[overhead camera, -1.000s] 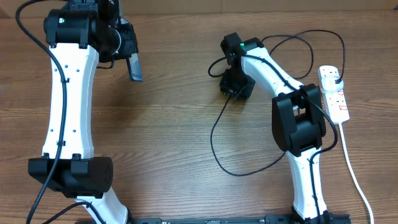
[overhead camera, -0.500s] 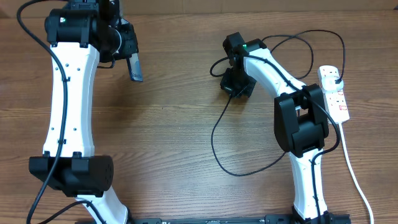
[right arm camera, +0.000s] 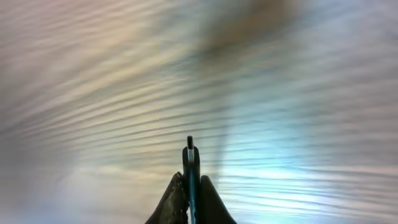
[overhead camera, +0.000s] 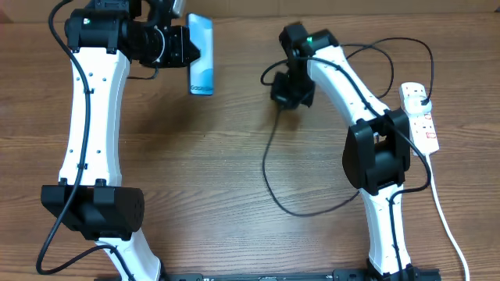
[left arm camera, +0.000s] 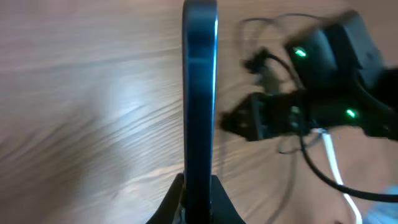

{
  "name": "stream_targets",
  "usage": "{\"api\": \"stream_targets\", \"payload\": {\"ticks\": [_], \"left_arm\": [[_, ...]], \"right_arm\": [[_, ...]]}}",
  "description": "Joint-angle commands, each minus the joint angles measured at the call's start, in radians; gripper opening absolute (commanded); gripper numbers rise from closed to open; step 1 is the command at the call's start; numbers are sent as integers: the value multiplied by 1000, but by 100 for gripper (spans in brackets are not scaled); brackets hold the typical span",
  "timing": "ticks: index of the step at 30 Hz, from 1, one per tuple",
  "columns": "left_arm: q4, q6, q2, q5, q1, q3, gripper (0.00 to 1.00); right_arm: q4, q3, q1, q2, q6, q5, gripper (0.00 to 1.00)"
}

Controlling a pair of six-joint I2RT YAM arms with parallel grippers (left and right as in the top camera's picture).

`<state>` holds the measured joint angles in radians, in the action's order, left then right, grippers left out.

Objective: Plug charger to phone and switch on socket
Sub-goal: 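Carry the USB-C plug with the right gripper to the phone's bottom port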

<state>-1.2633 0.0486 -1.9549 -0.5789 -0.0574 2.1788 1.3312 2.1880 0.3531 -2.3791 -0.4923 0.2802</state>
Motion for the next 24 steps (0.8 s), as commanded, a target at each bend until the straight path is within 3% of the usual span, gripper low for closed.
{"api": "stream_targets", "payload": {"ticks": [1,3,7,13,24], "left_arm": [[68,-67,3,-258,5,8,4],[122,1,3,-278,27,19,4],[268,29,3,-641,113,25,4],[360,77,3,-957,175,25,4],[378,253,3,-1001,174,25,4]], "right_arm": [[30,72,-3,116,110,223,4],[52,72,-3,186,196,315,4],[78,72,-3,314,287,464,4],[160,72,11,372,480,730,4],[113,72,53,372,554,864,4]]}}
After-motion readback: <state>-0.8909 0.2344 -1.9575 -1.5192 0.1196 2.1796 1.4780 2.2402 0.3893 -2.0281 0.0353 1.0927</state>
